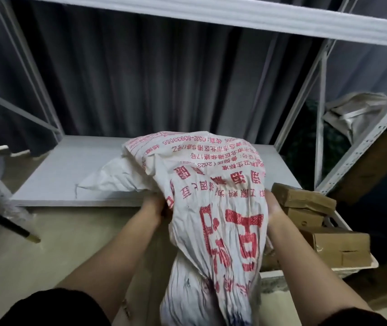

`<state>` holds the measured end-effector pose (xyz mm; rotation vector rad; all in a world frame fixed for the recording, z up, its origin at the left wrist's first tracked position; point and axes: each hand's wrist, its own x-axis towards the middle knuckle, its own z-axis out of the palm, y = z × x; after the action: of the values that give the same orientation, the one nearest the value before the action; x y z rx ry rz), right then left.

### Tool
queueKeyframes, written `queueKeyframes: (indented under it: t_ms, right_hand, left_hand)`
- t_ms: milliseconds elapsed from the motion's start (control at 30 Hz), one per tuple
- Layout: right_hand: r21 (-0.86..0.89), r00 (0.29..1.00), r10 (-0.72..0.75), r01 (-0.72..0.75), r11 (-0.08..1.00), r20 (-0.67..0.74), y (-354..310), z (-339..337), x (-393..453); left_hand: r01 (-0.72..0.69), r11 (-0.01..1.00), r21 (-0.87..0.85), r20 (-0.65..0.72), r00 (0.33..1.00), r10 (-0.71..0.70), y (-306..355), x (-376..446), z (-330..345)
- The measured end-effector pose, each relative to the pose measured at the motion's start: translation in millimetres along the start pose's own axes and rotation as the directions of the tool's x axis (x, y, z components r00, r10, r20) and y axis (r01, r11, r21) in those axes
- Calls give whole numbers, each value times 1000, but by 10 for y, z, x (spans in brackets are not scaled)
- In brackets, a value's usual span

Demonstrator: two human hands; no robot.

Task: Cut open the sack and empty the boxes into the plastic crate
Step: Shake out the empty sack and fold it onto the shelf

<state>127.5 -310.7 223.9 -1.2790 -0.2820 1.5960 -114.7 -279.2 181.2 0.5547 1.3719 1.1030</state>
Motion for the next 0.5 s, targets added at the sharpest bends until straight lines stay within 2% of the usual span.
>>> queueKeyframes:
  t_ms: [33,100,233,333,433,500]
  right_hand:
    - [59,999,52,-52,997,-2,-60,12,71]
    - [50,998,25,-22,998,-58,-182,-60,164]
    - [-3,971,-116,118,993,-207,-429,-345,134]
    - [-117,910,-281,257,959,-303,-688,-568,147]
    - [-263,829,-377,288,921,-414,-826,-686,62]
    - [-372,748,-447,284,883,-490,-896,-696,-9]
  left_hand:
    - [-27,998,60,2,1000,27,75,7,-7]
    - [-84,984,155,-27,996,89,178,73,-148]
    - [-35,959,280,54,998,21,493,134,-756]
    - [-53,933,356,45,998,40,842,233,-1224]
    - [-109,887,448,-39,989,142,1106,260,-1593]
    - [-119,881,458,-101,978,185,1196,252,-1722]
